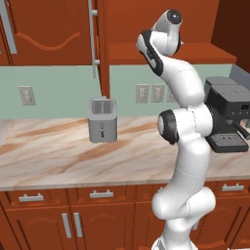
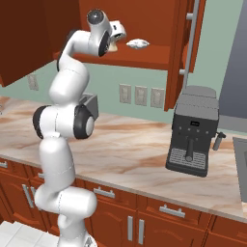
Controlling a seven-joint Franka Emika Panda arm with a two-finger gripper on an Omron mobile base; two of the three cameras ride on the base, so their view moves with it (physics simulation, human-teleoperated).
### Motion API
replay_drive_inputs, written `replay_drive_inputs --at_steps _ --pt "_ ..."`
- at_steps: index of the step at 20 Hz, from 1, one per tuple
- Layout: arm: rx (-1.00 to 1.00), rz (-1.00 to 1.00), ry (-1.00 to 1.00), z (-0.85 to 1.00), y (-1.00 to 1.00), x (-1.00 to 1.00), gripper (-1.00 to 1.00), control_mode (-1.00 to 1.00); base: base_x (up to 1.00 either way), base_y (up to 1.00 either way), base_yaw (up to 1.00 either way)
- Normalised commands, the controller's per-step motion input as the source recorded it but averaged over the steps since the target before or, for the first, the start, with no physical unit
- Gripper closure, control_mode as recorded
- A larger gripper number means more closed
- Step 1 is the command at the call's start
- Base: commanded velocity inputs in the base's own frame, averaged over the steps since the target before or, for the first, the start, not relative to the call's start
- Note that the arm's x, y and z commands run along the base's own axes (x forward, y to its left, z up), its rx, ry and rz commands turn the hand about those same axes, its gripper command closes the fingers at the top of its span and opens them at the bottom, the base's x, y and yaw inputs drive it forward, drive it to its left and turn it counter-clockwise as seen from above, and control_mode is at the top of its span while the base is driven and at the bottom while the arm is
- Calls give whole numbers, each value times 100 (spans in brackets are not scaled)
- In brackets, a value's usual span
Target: Pick the candle and candle from the dining table and place them in the open cabinet. Close the cabinet after placing the objects.
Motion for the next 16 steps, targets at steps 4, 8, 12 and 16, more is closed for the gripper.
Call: replay_drive_inputs --at_steps 4,8,12,16 --pt "0 0 -1 -17 0 -9 -100 -100 0 0 0" --pt "0 0 -5 0 0 -42 -100 -100 0 0 0" --pt "0 0 -6 0 0 -52 -100 -100 0 0 0" --pt "1 0 -5 0 0 -69 -100 -100 0 0 0"
